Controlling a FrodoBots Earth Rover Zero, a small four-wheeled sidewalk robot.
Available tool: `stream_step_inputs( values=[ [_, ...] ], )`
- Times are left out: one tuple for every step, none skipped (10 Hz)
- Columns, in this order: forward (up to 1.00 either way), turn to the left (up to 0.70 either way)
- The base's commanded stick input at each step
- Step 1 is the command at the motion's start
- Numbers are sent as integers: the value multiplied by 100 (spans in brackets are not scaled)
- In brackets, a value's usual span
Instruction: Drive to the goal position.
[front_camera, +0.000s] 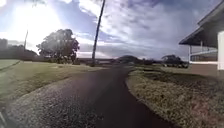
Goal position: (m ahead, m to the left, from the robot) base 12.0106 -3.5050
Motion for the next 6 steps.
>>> stream_step_inputs(
  values=[
    [70,0],
    [70,0],
    [70,0],
    [70,0],
    [70,0],
    [70,0]
  ],
)
